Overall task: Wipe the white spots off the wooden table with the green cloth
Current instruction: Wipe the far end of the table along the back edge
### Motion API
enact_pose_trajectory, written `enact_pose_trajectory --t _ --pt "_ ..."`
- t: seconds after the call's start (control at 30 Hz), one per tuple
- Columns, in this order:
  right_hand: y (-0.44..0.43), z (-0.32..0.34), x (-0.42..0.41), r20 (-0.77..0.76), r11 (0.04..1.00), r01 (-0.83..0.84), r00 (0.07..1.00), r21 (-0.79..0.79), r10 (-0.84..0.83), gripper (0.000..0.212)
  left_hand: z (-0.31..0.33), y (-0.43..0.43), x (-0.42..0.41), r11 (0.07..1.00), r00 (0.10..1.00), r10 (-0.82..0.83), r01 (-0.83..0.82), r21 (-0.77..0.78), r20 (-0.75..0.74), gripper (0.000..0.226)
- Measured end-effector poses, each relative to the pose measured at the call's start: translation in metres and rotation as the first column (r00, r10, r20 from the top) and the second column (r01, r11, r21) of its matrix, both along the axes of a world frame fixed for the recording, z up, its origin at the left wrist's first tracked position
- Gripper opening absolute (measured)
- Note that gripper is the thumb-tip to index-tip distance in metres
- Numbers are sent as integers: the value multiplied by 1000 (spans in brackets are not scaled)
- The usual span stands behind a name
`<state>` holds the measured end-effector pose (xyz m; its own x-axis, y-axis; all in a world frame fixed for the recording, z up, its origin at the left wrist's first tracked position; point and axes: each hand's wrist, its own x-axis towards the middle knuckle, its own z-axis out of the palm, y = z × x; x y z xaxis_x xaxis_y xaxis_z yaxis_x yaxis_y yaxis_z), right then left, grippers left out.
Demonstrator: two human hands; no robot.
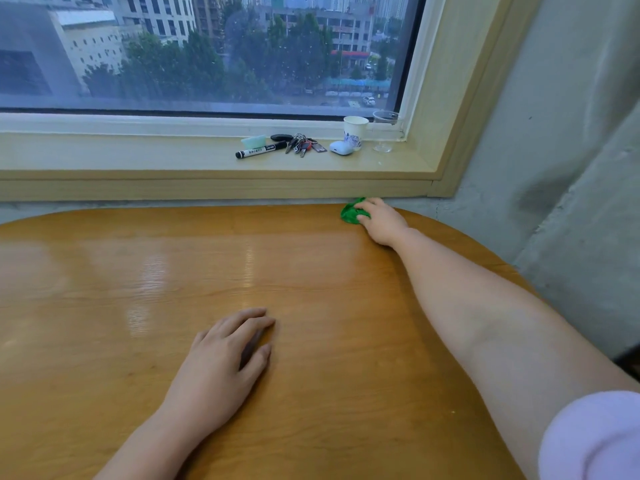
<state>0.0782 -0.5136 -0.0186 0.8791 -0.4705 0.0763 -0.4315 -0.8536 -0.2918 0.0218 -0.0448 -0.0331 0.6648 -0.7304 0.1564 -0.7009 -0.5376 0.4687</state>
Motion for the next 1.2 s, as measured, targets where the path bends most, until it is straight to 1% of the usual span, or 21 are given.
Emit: enact_pose_trajectory --t 0.13,0.2,0.43,0.57,0.77,0.87,1.03,1.2 --pt "-30 -9 -47 58 989 150 987 11 -150 43 -1 0 0 1000 1000 0 0 2 -5 43" --pt "-43 -9 -69 59 980 200 978 3 -200 43 -1 0 1 1000 1000 0 0 6 -9 45" --pt "-95 -12 -158 27 947 320 947 10 -320 44 0 0 1 1000 1000 1 -1 16 -23 45" --pt "-94 -15 -217 33 931 365 931 -5 -364 45 0 0 1 1000 1000 2 -2 20 -15 42" --pt "-44 -28 -291 38 928 369 929 -59 -367 43 0 -2 0 999 1000 8 -8 33 -11 40" --pt "-4 -25 -322 51 931 363 931 -44 -361 43 0 -3 -1 999 1000 7 -7 41 1 40" --pt "76 -17 -352 43 945 325 945 -35 -323 43 0 -3 -3 999 1000 16 -17 43 7 40" --pt "164 -15 -369 51 971 239 970 -1 -239 43 2 -4 -4 999 1000 15 -16 45 13 40"
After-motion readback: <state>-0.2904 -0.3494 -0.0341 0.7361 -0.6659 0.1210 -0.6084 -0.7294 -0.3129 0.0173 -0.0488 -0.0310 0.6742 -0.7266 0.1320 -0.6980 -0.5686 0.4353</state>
